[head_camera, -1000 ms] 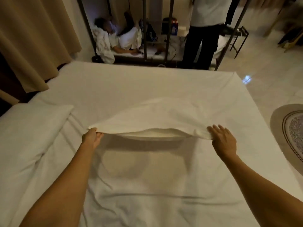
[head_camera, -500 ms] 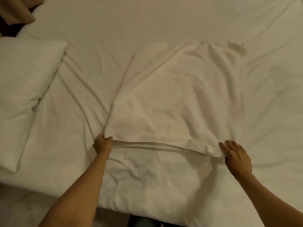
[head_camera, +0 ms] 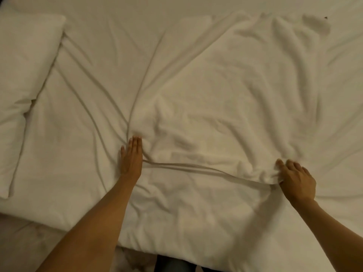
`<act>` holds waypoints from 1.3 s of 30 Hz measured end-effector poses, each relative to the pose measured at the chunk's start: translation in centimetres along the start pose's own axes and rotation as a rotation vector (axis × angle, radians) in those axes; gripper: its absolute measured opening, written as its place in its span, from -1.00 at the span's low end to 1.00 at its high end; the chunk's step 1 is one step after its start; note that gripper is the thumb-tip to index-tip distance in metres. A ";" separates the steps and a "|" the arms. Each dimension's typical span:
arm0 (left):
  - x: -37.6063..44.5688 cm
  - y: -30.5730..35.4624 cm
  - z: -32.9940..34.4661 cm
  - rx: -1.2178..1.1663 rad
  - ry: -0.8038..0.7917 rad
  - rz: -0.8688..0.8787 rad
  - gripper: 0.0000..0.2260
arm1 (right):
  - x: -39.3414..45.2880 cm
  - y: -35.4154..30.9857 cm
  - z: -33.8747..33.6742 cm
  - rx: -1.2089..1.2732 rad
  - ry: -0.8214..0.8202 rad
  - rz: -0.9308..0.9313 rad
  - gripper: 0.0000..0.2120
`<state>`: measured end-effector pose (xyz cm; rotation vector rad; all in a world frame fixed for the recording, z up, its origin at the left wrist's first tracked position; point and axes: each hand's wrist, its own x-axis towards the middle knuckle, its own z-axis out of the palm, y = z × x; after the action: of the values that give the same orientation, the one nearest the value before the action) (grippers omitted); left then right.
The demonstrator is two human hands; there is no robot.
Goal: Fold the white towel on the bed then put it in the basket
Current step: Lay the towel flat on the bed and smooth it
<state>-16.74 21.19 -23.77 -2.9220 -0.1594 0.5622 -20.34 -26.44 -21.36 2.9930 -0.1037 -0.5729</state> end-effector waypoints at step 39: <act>-6.1 -1.8 -0.4 -0.107 -0.430 0.266 -0.40 | -9.1 -1.3 2.6 0.139 -0.365 -0.011 -0.14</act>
<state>-22.30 22.11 -20.89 -2.8963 0.1583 1.2563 -29.68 -24.55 -20.63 2.9819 -0.1572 -1.1521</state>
